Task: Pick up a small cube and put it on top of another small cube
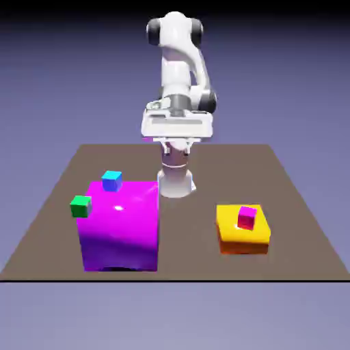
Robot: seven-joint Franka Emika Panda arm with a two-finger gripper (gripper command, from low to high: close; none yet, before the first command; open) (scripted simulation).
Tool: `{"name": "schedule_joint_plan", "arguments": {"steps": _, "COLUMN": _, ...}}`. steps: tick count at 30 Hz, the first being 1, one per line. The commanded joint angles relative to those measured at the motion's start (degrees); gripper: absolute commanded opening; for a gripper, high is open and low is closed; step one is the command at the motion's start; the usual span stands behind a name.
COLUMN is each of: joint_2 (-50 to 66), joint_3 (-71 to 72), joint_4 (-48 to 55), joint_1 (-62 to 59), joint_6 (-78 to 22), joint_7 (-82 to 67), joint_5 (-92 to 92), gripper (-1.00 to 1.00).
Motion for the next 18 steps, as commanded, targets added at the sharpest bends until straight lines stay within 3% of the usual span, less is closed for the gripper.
{"name": "schedule_joint_plan", "arguments": {"steps": 1, "joint_2": 2.08, "joint_3": -0.95, "joint_4": 1.75, "joint_1": -0.26, "joint_6": -0.87, "joint_7": 0.62, "joint_5": 1.3, "gripper": 0.0}}
{"name": "schedule_joint_plan", "arguments": {"steps": 18, "joint_2": 23.11, "joint_3": -3.34, "joint_4": 10.34, "joint_1": -35.33, "joint_6": -11.66, "joint_7": 32.46, "joint_5": 3.05, "gripper": 0.0}}
